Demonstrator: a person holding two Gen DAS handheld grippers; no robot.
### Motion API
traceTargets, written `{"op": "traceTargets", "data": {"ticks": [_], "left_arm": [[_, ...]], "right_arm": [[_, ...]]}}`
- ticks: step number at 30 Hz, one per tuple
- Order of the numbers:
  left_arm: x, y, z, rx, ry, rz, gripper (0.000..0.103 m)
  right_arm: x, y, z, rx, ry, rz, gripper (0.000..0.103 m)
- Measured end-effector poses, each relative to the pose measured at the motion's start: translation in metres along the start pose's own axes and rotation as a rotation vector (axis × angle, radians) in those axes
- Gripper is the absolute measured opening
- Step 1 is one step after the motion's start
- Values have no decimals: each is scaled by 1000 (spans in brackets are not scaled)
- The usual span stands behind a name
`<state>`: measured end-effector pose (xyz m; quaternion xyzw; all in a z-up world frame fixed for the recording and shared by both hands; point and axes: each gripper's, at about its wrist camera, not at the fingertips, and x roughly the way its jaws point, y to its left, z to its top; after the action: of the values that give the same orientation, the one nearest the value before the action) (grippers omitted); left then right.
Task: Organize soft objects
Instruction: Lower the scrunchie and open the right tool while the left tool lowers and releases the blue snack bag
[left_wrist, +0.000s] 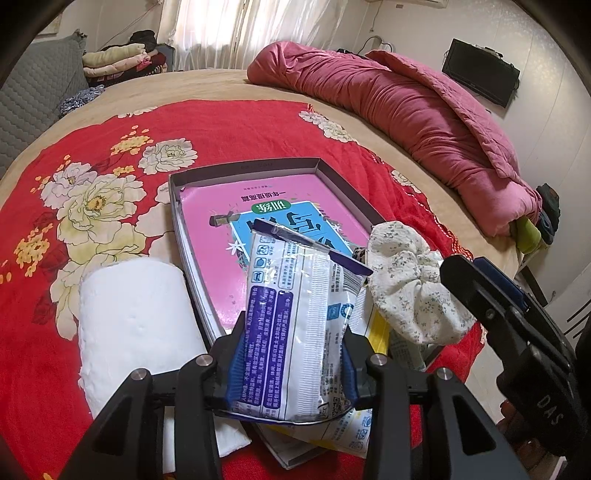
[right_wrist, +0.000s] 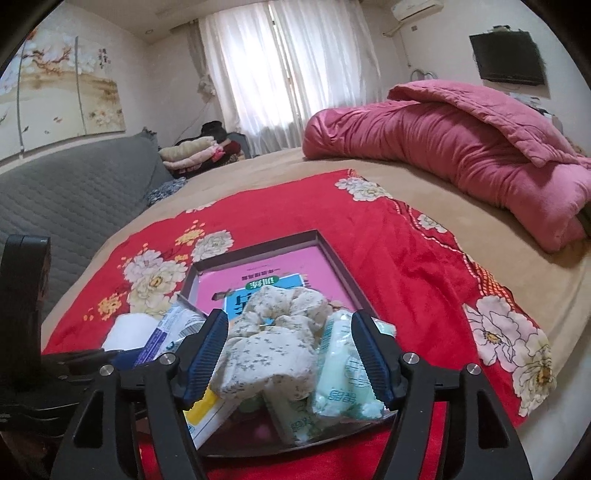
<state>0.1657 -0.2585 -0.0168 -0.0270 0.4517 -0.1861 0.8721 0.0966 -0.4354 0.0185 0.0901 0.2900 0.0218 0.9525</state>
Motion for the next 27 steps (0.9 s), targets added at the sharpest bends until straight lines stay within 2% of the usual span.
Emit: {"op": "traceTargets", "data": {"ticks": [5,9,15,27], "left_arm": [[2,0,0,0,8,6,44],[2,0,0,0,6,14,54],[-2,0,2,-1,-9,9,61],[-9,0,2,1,-21,11,68]], "right_arm": [[-2,-4,1,11,-9,-15,71],[-4,-6,1,14,-12,-17,72],[-6,-6,1,14,-16,-20,72],[-12,-4,5,20,-22,-33,75]]}}
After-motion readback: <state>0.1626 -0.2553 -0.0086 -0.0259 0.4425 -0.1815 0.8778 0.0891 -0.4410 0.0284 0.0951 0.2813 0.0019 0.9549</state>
